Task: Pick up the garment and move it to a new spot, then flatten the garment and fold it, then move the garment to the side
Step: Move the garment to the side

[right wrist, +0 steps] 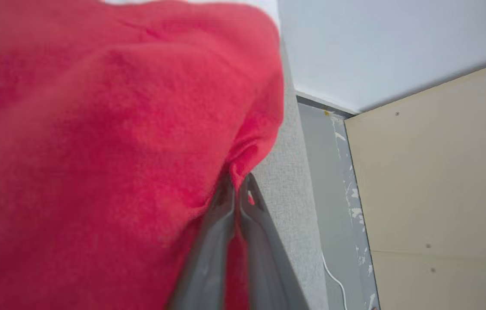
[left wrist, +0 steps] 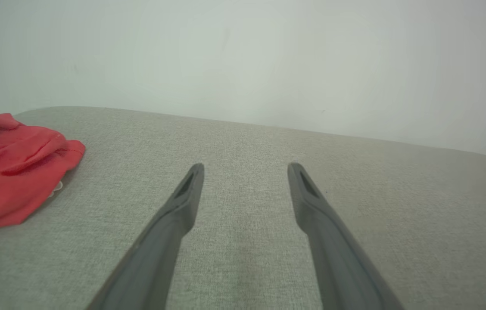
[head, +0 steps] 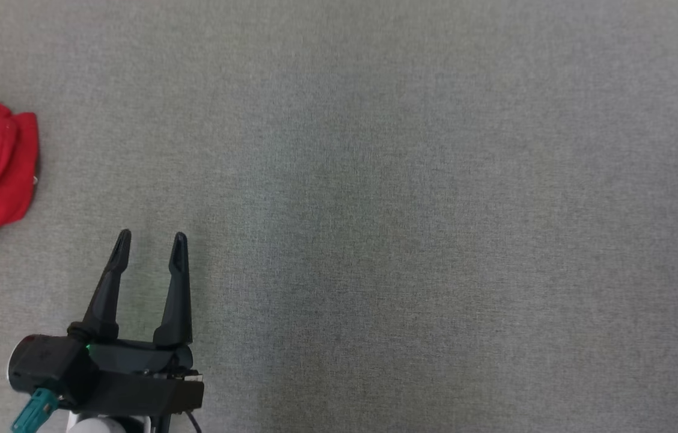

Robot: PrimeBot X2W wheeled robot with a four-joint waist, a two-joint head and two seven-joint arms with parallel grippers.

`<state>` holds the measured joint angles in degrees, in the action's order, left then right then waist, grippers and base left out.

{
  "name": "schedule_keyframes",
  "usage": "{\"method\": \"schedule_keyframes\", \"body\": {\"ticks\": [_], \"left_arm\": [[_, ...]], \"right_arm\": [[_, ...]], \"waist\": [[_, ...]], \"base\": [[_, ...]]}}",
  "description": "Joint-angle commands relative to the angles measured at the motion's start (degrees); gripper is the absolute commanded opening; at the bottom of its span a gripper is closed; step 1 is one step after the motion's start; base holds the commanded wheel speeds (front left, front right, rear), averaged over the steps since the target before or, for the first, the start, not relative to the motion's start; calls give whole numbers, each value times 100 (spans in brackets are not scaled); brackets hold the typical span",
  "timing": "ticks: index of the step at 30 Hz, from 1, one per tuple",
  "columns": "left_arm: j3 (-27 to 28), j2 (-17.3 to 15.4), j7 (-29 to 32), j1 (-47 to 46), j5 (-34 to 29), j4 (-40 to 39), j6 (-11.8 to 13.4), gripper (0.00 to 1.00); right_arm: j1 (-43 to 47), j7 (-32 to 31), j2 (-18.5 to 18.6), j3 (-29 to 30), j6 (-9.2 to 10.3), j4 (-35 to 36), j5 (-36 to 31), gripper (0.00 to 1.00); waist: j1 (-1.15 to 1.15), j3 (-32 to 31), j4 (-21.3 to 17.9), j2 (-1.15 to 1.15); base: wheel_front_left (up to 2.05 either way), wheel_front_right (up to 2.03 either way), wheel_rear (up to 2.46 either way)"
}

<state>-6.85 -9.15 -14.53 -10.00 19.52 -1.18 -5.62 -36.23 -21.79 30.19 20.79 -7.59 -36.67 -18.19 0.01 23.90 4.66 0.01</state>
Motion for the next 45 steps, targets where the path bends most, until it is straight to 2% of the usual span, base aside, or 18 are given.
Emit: {"method": "schedule_keyframes", "body": {"ticks": [1,10,15,16,17,18,19,23,26,31,37,42,45], "left_arm": [[-20,15,-7,-111,-31,-39,-11,100],[-83,41,-22,-71,-5,37,7,100],[-118,32,-37,-84,13,83,-15,100],[-126,32,-39,-96,16,97,-17,100],[-129,28,-40,-102,17,104,-19,100],[-137,30,-39,-109,17,117,-21,100],[-147,34,-39,-109,20,136,-21,100],[-168,61,-46,-77,51,194,-15,100],[-154,88,-55,-20,78,251,1,100],[-130,148,-59,147,110,386,44,100],[-70,181,-61,473,11,580,124,100],[110,290,-64,823,-69,528,199,100],[205,354,-65,1001,-182,471,233,100]], "right_arm": [[35,24,42,36,18,79,5,0],[542,-128,-186,305,18,796,-354,0],[749,38,-252,436,18,1116,-591,0],[790,110,-263,460,18,1079,-627,5],[815,207,-253,484,18,1031,-643,39],[812,345,-237,484,18,1002,-673,82],[781,419,-233,554,18,934,-703,100],[746,898,-173,673,17,742,-624,100],[755,1543,-75,608,17,576,-424,100],[616,2347,-200,-58,17,237,280,100],[793,2755,-931,-1084,17,270,1205,100],[1446,2947,-1523,-1721,17,763,2078,100],[1898,3032,-1691,-2041,17,1119,2602,100]], "waist": [[-1,120,17,-1],[-1,57,-40,-1],[-1,-33,-128,-1],[-1,-57,-139,-1],[-1,-75,-150,-1],[-1,-102,-159,-1],[-1,-139,-170,-1],[-1,-317,-197,-1],[-1,-503,-211,-1],[-1,-957,-222,-1],[-1,-1589,-193,-1],[-1,-2021,-163,-1],[-1,-2198,-147,-1]], "base": [[0,0,0],[0,0,0],[0,0,0],[0,0,0],[0,0,0],[0,0,0],[0,0,0],[0,0,0],[0,0,0],[0,0,0],[0,0,0],[0,0,0],[0,0,0]]}}
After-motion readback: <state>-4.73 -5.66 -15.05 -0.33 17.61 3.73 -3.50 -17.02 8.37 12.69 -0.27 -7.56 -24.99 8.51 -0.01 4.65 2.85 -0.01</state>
